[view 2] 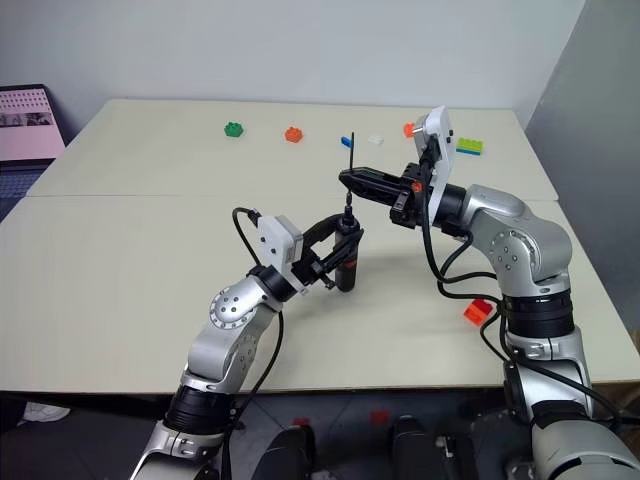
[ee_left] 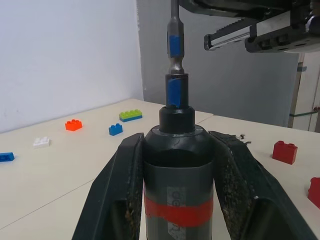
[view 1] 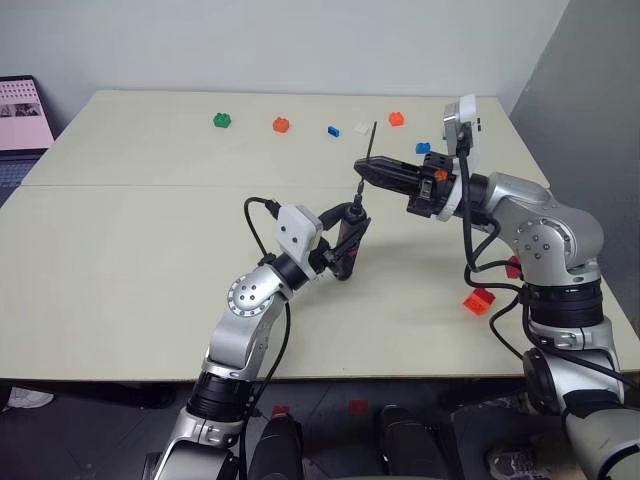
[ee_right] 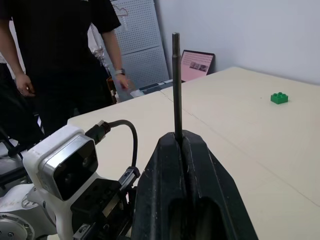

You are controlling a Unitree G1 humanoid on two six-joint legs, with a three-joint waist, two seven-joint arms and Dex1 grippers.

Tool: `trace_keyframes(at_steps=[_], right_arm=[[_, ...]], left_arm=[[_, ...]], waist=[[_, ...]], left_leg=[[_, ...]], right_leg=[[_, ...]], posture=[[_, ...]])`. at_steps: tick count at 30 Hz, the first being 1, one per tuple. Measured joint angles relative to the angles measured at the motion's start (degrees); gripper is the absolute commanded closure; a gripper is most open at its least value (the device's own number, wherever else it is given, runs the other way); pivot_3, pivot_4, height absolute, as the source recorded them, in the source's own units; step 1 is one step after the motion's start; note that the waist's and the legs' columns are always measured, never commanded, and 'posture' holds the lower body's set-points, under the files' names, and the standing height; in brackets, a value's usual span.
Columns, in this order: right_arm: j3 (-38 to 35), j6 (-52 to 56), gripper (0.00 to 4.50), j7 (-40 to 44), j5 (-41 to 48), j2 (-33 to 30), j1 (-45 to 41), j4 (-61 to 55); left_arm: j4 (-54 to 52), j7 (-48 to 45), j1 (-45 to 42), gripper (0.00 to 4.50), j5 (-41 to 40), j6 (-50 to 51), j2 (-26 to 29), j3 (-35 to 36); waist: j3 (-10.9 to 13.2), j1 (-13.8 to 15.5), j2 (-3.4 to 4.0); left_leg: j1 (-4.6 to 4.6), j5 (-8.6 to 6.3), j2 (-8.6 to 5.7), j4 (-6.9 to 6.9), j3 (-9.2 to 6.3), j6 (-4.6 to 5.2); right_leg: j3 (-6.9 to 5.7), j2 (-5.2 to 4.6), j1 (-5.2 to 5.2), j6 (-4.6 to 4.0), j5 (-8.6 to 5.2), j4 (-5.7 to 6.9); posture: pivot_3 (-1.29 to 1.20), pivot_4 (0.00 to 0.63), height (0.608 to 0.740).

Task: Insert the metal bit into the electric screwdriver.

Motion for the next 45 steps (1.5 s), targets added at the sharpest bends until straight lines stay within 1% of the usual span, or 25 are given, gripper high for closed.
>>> trace_keyframes(at_steps=[15,17,18,22,24,25,26,27,29,30,31,32,34,36,38,39,41,43,45], right_arm=[[0.93,-1.58,4.5,0.88,-1.24,-0.17,1.67,-0.48],[0.88,-1.71,4.09,0.96,-1.22,-0.21,1.85,-0.64],[0.89,-1.61,3.96,1.19,-1.11,-0.24,1.91,-0.76],[0.89,-0.63,2.91,2.28,-0.28,-0.59,2.28,-2.0],[0.9,-0.44,2.49,2.71,0.05,-0.62,2.46,-2.42],[0.9,-0.37,2.39,2.91,0.1,-0.64,2.52,-2.65],[0.9,-0.25,2.05,3.09,0.12,-0.67,2.54,-2.89],[0.9,-0.11,1.94,3.1,0.12,-0.8,2.54,-3.03],[0.62,0.19,1.45,3.4,0.43,-1.83,2.97,-4.07],[0.19,0.34,1.29,3.32,0.6,-2.21,3.32,-4.54],[-0.18,0.35,1.0,3.14,0.62,-2.7,3.78,-4.93],[-0.63,0.37,0.96,2.8,0.61,-3.59,4.44,-5.32],[-2.17,0.37,0.93,2.07,0.48,-5.31,5.68,-6.03],[-4.29,0.18,0.93,1.22,-0.04,-8.0,7.44,-7.13],[-6.17,-0.98,0.93,0.53,-1.03,-11.01,9.89,-8.59],[-6.97,-2.0,0.93,0.55,-2.35,-13.25,11.65,-9.41],[-7.39,-4.91,0.93,0.89,-5.84,-18.05,15.38,-10.9],[-7.23,-7.06,0.93,1.39,-9.47,-22.5,17.65,-12.48],[-7.06,-8.11,0.93,2.17,-11.27,-25.47,18.33,-14.58]], left_arm=[[0.0,-0.38,0.0,2.88,0.08,-0.03,0.06,-0.08],[0.0,-0.43,0.0,2.88,0.09,-0.06,0.08,-0.12],[0.0,-0.43,0.0,2.88,0.1,-0.06,0.08,-0.12],[0.01,-0.43,-0.01,2.88,0.1,-0.09,0.09,-0.14],[0.05,-0.41,-0.05,2.88,0.11,-0.07,0.09,-0.14],[0.05,-0.4,-0.06,2.88,0.11,-0.07,0.09,-0.14],[0.07,-0.37,-0.1,2.88,0.11,-0.05,0.09,-0.13],[0.08,-0.39,-0.1,2.88,0.11,-0.05,0.09,-0.14],[0.38,-0.33,-0.46,2.88,0.1,0.07,0.09,-0.13],[0.51,-0.32,-0.69,2.88,0.11,0.19,0.12,-0.14],[0.63,-0.3,-0.98,2.88,0.15,0.38,0.27,-0.15],[0.83,-0.29,-1.67,2.88,0.62,0.69,0.65,-0.27],[1.67,-0.21,-3.8,2.89,2.35,1.52,2.45,-0.49],[2.97,-0.29,-7.23,2.89,5.98,2.56,6.1,-0.71],[5.79,-1.99,-12.24,2.89,10.63,2.96,11.08,-2.2],[7.81,-4.05,-16.04,2.89,13.66,2.74,14.76,-4.08],[12.58,-7.9,-23.14,2.89,18.45,2.29,19.58,-6.4],[18.86,-11.18,-29.25,2.89,22.04,0.72,22.26,-8.4],[24.41,-14.22,-32.76,2.89,23.78,-0.55,22.51,-10.07]], waist=[[0.0,0.01,0.0],[0.0,0.01,0.0],[0.0,0.02,0.0],[0.0,0.03,0.0],[0.0,0.03,0.0],[0.0,0.03,0.0],[0.0,0.03,0.0],[0.0,0.04,0.0],[0.0,0.1,0.0],[0.0,0.11,0.0],[0.0,0.13,0.0],[0.0,0.16,0.0],[0.0,0.21,0.0],[0.01,0.19,0.0],[0.03,0.32,-0.02],[0.04,0.39,-0.03],[0.06,0.85,0.0],[0.06,1.28,0.01],[0.07,1.24,0.02]], left_leg=[[0.02,0.0,0.0,0.0,0.0,0.0],[0.02,0.0,0.0,0.01,0.0,0.0],[0.03,0.0,0.0,0.01,0.0,0.0],[0.03,0.0,0.0,0.01,0.0,0.0],[0.03,0.0,0.0,0.01,0.0,0.0],[0.03,0.0,0.0,0.01,0.0,0.0],[0.03,0.0,0.0,0.01,0.0,0.0],[0.03,0.0,0.0,0.01,0.0,0.0],[0.03,0.0,0.0,0.01,0.0,0.0],[0.03,0.0,0.0,0.01,0.0,0.0],[0.03,0.0,0.0,0.01,0.0,0.0],[0.02,0.0,0.0,0.01,-0.01,0.0],[0.03,0.01,0.0,0.02,-0.01,0.01],[0.01,0.01,0.0,0.02,-0.01,0.01],[-0.04,0.01,0.0,0.01,-0.02,0.0],[-0.12,0.01,-0.01,0.01,-0.02,0.0],[-0.21,0.0,-0.02,0.0,0.02,0.0],[-0.33,0.0,-0.06,0.0,0.08,-0.01],[-0.36,-0.01,-0.05,-0.04,0.11,-0.01]], right_leg=[[0.0,0.0,0.04,0.02,0.01,0.0],[0.0,0.0,0.04,0.03,0.02,0.0],[0.0,0.0,0.04,0.03,0.02,0.0],[0.0,0.0,0.05,0.03,0.02,0.0],[0.0,0.0,0.05,0.03,0.02,0.0],[0.0,0.0,0.05,0.03,0.02,0.0],[0.0,0.0,0.05,0.03,0.02,0.0],[0.0,0.0,0.05,0.03,0.02,0.0],[0.0,0.0,0.05,0.2,0.12,0.0],[0.0,0.0,0.05,0.2,0.12,0.0],[0.0,0.0,0.05,0.21,0.12,0.0],[-0.01,0.0,0.05,0.2,0.12,0.0],[-0.01,0.0,0.05,0.17,0.1,0.0],[-0.01,0.01,0.04,0.15,0.09,0.01],[-0.03,0.01,-0.01,0.16,0.09,0.0],[-0.03,0.02,-0.08,0.16,0.09,-0.04],[-0.02,-0.01,-0.09,0.23,0.11,-0.15],[-0.01,-0.06,-0.2,0.35,0.12,-0.18],[0.0,-0.08,-0.26,0.44,0.06,-0.17]], posture=[[0.0,0.15,0.74],[0.0,0.15,0.74],[0.0,0.15,0.74],[0.0,0.15,0.74],[0.0,0.15,0.74],[0.0,0.15,0.74],[0.0,0.15,0.74],[0.0,0.15,0.74],[0.0,0.15,0.74],[0.0,0.15,0.74],[0.0,0.15,0.74],[0.0,0.15,0.74],[0.0,0.15,0.74],[0.0,0.15,0.74],[0.0,0.15,0.74],[0.0,0.15,0.74],[0.0,0.15,0.74],[0.0,0.15,0.74],[0.0,0.15,0.74]])
